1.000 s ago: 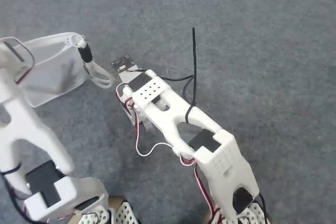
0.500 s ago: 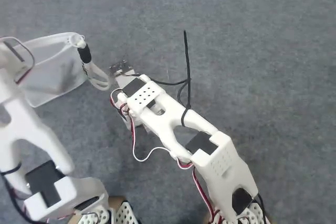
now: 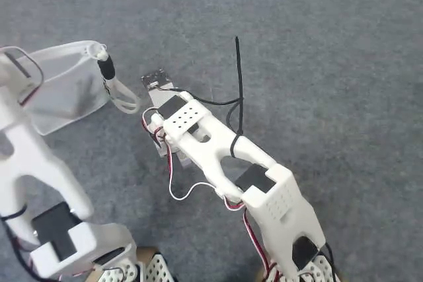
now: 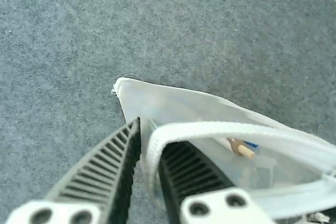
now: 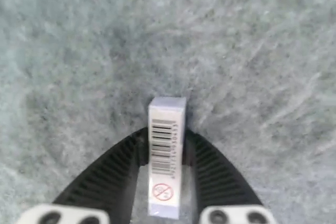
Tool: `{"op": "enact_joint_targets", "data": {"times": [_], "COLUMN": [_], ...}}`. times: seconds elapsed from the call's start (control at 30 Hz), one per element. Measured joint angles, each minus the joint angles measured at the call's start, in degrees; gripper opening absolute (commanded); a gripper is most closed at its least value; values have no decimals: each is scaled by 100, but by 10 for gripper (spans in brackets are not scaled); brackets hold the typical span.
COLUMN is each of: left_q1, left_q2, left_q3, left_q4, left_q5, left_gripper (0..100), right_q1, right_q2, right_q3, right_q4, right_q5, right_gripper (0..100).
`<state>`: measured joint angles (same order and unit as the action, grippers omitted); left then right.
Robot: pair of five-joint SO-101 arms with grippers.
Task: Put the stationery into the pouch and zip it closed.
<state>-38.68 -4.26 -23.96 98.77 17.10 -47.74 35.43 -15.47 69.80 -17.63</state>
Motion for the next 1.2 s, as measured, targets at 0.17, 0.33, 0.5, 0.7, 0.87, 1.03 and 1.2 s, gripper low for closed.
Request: {"op": "enact_joint_targets", "data": {"times": [0.17, 0.33, 0.5, 0.7, 0.87, 1.03, 1.2], "left_q1": [0, 0, 0, 158, 193, 466, 914], "left_q2": [0, 0, 0, 0, 0, -9, -9], "left_q3": [0, 0, 0, 0, 0, -9, -9], "left_q4": [0, 0, 0, 0, 0, 0, 0], "left_q5": [0, 0, 0, 0, 0, 0, 0], "left_gripper": [10, 10, 10, 10, 10, 10, 10], "right_q1": [0, 0, 0, 26, 273, 633, 774], "right_q2": [0, -9, -554, -1600, -2558, -3358, -3991], "right_q3": [0, 0, 9, 9, 9, 9, 9], "right_q4": [0, 149, 615, 1495, 1969, 2013, 2013], "right_q5": [9, 185, 229, 255, 255, 255, 255], "right_gripper": [6, 6, 6, 6, 6, 6, 6]}}
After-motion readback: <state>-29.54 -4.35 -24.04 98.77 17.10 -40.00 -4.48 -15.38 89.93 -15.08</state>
